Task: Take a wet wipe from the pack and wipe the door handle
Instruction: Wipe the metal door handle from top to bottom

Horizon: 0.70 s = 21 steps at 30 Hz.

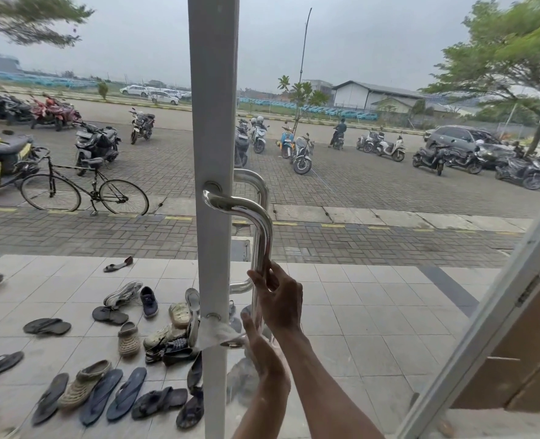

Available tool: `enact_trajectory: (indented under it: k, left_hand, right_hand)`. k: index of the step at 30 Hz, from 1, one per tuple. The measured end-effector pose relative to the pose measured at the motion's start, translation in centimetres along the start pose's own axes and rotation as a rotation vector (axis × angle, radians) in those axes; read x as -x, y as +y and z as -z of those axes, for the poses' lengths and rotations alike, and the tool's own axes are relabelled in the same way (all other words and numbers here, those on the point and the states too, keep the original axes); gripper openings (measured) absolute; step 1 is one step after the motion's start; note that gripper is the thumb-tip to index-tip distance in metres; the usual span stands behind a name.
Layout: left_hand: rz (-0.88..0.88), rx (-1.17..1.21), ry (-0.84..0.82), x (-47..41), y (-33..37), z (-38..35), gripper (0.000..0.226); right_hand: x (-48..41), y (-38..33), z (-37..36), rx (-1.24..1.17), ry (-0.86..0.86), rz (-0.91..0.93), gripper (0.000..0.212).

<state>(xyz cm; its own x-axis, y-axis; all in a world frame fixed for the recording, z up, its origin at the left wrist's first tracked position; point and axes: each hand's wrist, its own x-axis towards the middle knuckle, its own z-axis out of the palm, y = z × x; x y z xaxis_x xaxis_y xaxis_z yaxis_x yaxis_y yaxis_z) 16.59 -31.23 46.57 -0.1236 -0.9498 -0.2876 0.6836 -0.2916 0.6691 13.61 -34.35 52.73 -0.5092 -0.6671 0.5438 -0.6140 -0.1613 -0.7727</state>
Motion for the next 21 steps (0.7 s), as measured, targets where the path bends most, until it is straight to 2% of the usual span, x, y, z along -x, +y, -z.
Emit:
enact_trajectory:
  k: [2,4,8,10,12,15,18,21]
  left_hand:
    - [-0.058,-0.185,0.151,-0.1,0.3,0.7,0.095]
    - [-0.072,-0.449,0.170,-0.4,0.3,2.2,0.107]
    - [-0.273,-1.067,-0.078,-1.2,-0.9,7.3,0.120]
    - [-0.423,-1.438,-0.248,-1.3,-1.3,9.7,0.116]
    - [-0.533,-1.654,-0.385,-1.0,-1.5,11.1,0.110]
    - [-0.585,-1.803,-0.421,-0.9,-1.2,12.4,0.113]
    - [-0.612,-1.798,-0.260,-2.1,-0.3,13.5,0.115]
    - [-0.395,-1.695,-0.082,-2.8,0.8,13.5,0.123]
  right_hand:
    - [0.0,0.2,-0.1,0.003,0.003,-0.001,0.040]
    - [0.0,0.3,-0.2,0.010,0.006,0.003,0.041]
    - [0.0,0.3,-0.2,0.008,0.028,0.011,0.042]
    - [0.1,0.3,-0.3,0.008,0.044,0.019,0.041]
    - [0.1,0.4,-0.3,0.014,0.048,0.023,0.040]
    - [0.2,0.4,-0.3,0.019,0.046,0.029,0.042]
    - [0.1,0.3,-0.2,0.017,0.044,0.035,0.044]
    - [0.1,0.4,-0.2,0.027,0.043,0.025,0.042]
